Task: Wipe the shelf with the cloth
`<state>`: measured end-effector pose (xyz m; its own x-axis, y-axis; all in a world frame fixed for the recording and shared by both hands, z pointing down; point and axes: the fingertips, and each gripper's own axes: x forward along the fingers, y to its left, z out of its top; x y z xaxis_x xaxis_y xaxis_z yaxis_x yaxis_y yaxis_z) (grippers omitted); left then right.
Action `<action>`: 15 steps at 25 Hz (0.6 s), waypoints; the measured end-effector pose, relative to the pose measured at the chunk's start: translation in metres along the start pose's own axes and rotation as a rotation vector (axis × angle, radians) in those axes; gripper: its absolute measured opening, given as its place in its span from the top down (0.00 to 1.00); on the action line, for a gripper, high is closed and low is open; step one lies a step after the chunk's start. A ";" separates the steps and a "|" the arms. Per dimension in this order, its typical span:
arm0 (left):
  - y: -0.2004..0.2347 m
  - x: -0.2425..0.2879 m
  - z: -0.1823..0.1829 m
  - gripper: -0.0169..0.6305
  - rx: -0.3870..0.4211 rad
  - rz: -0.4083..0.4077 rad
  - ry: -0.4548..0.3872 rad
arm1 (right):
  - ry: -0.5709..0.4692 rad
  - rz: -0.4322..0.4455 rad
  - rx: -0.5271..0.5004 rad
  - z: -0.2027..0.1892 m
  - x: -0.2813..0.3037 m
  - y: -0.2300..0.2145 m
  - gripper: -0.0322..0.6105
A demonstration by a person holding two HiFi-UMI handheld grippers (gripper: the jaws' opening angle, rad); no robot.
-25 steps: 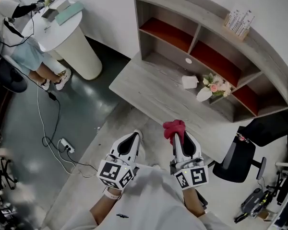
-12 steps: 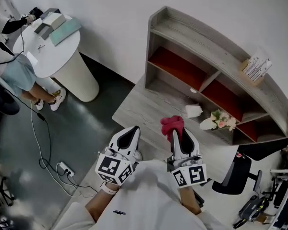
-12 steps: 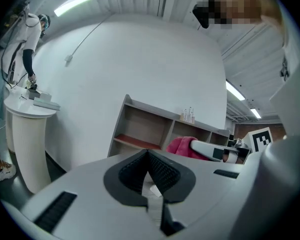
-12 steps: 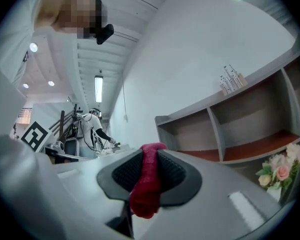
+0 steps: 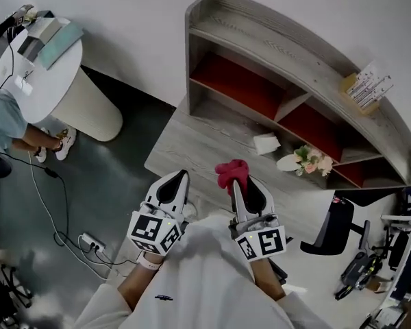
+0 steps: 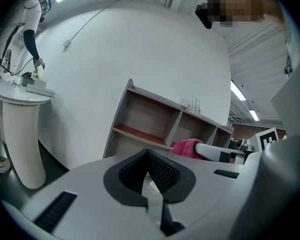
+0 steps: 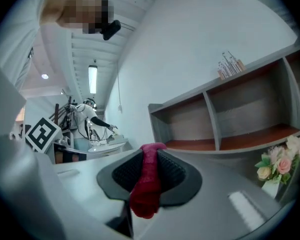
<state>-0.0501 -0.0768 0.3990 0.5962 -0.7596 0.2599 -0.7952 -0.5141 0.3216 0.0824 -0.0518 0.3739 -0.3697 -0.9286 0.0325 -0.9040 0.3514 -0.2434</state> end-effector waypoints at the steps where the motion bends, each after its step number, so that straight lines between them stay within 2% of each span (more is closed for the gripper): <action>1: -0.001 0.005 0.004 0.96 0.000 -0.002 -0.003 | 0.008 -0.006 0.011 -0.001 0.004 -0.006 0.81; 4: -0.008 0.011 0.021 0.96 0.015 -0.019 -0.040 | -0.014 0.001 0.003 0.011 0.011 -0.017 0.81; 9: 0.002 0.024 0.029 0.97 0.018 -0.027 -0.047 | -0.054 -0.001 -0.032 0.026 0.036 -0.021 0.81; 15: 0.015 0.040 0.042 0.97 0.029 -0.008 -0.082 | -0.111 0.019 -0.059 0.047 0.082 -0.030 0.81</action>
<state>-0.0424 -0.1320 0.3757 0.5923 -0.7849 0.1819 -0.7941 -0.5306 0.2965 0.0896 -0.1444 0.3385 -0.3637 -0.9281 -0.0801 -0.9093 0.3724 -0.1856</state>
